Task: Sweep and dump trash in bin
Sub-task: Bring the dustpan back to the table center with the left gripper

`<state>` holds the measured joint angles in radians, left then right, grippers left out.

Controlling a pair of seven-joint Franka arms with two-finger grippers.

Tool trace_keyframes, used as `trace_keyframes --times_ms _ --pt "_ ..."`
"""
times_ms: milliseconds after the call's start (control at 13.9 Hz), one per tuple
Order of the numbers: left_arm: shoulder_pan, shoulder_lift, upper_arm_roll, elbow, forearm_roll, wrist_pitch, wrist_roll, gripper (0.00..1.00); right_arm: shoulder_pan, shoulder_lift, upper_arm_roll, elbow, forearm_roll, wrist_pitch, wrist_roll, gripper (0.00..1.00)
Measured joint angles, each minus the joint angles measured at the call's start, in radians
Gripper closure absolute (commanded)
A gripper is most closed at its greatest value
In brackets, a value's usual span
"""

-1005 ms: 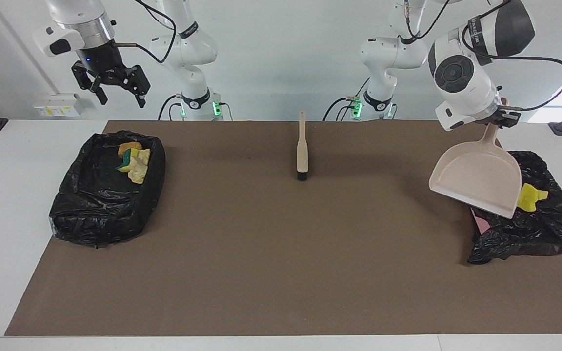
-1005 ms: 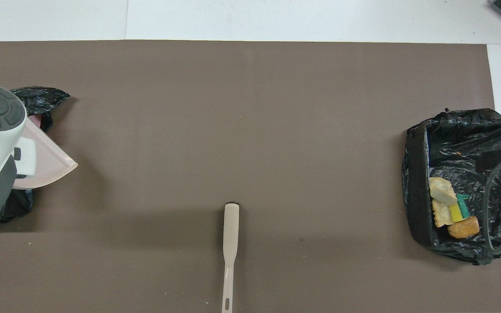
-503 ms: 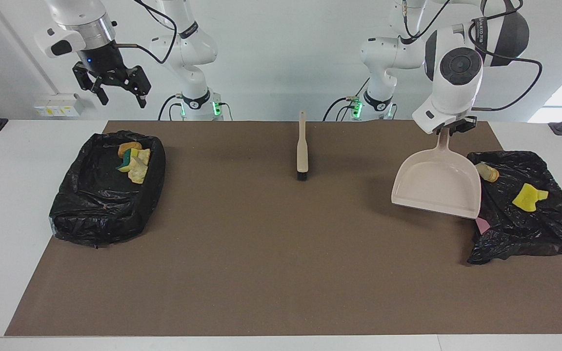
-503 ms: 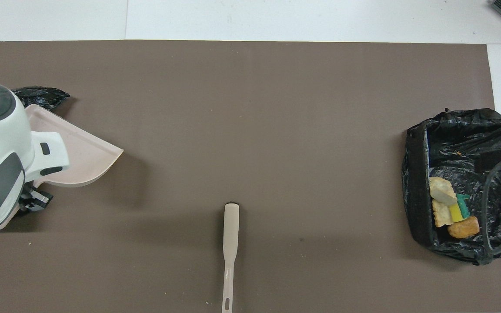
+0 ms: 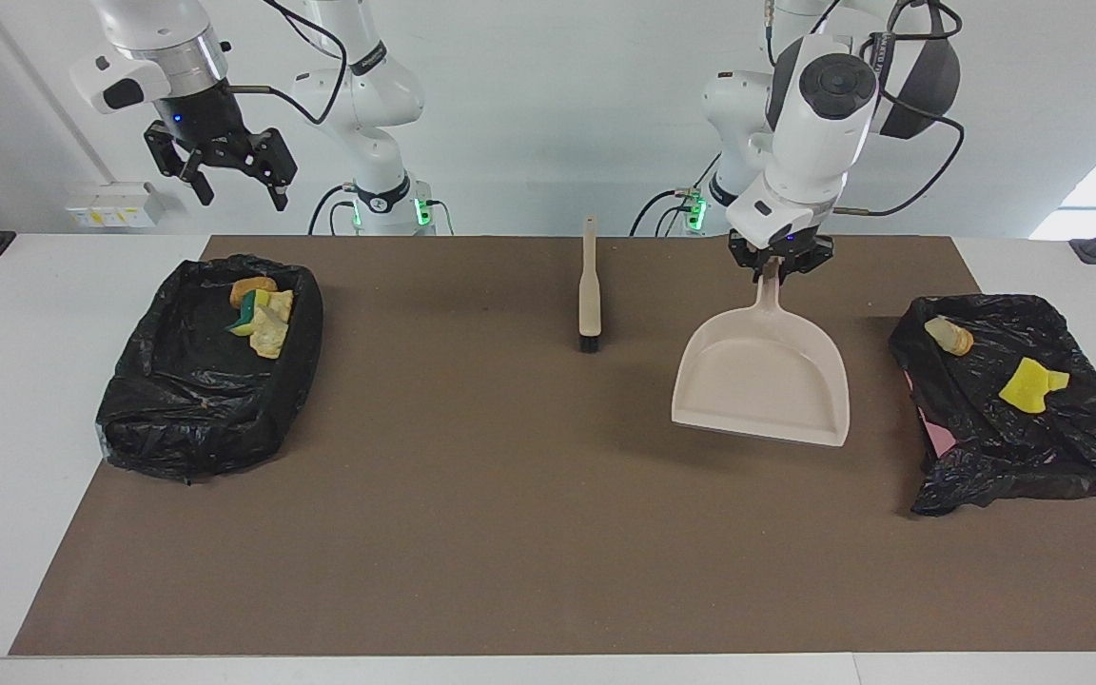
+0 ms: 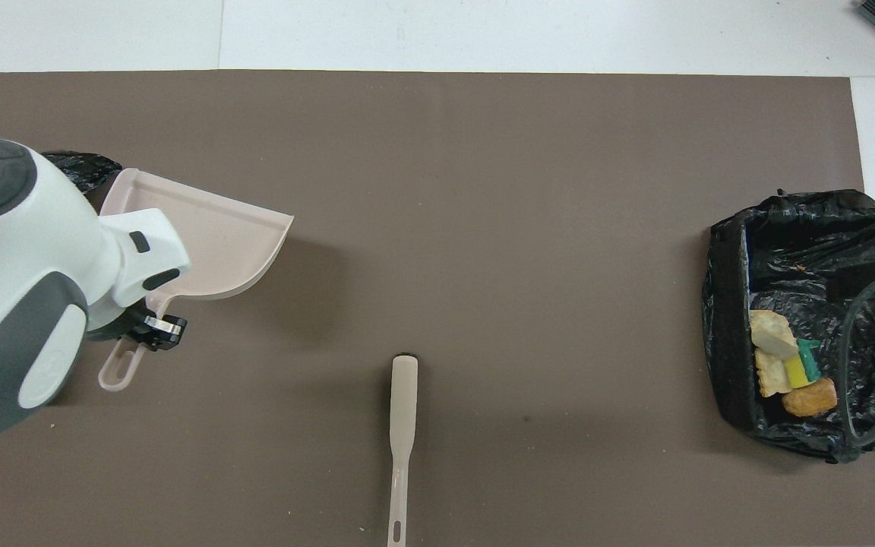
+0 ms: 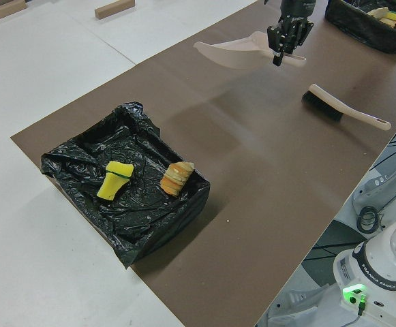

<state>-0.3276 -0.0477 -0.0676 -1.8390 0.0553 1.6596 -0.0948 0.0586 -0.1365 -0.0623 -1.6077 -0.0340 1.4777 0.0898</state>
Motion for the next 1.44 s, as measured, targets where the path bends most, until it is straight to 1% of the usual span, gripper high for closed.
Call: trace_keyframes --times_ms 144,287,431,574,718,862,1005,1221,1364,1436 --pt "-0.030 0.006 -0.002 0.008 -0.035 0.024 -0.017 1.00 0.000 0.000 0.000 0.000 0.000 0.000 0.000 0.00" --pt "-0.072 0.038 -0.005 0.039 -0.045 0.038 -0.070 1.00 0.000 0.000 0.000 0.000 0.000 0.000 0.000 0.00" --pt "-0.110 0.097 -0.007 0.099 -0.055 0.046 -0.124 1.00 0.000 0.000 0.000 -0.001 0.000 -0.002 0.000 0.00" --pt "-0.154 0.176 -0.009 0.146 -0.057 0.072 -0.190 1.00 0.000 0.000 0.000 -0.001 0.000 -0.003 0.000 0.00" --pt "-0.192 0.268 -0.010 0.188 -0.057 0.129 -0.254 1.00 0.001 -0.001 0.001 -0.001 0.000 -0.003 0.000 0.00" --pt "-0.218 0.341 -0.010 0.211 -0.057 0.189 -0.296 1.00 0.001 -0.001 0.002 -0.001 0.000 -0.003 0.000 0.00" --pt "-0.233 0.387 -0.010 0.218 -0.057 0.242 -0.328 1.00 0.001 -0.001 0.002 -0.001 0.000 -0.003 0.000 0.00" --pt "-0.237 0.429 -0.010 0.220 -0.058 0.294 -0.352 1.00 0.001 -0.001 0.003 -0.002 0.000 -0.003 -0.001 0.00" --pt "-0.258 0.471 -0.011 0.220 -0.059 0.348 -0.405 1.00 0.001 -0.001 0.003 -0.003 0.000 -0.003 -0.001 0.00" --pt "-0.268 0.493 -0.010 0.220 -0.059 0.381 -0.432 0.52 0.001 -0.001 0.003 -0.004 0.000 -0.003 -0.001 0.00"
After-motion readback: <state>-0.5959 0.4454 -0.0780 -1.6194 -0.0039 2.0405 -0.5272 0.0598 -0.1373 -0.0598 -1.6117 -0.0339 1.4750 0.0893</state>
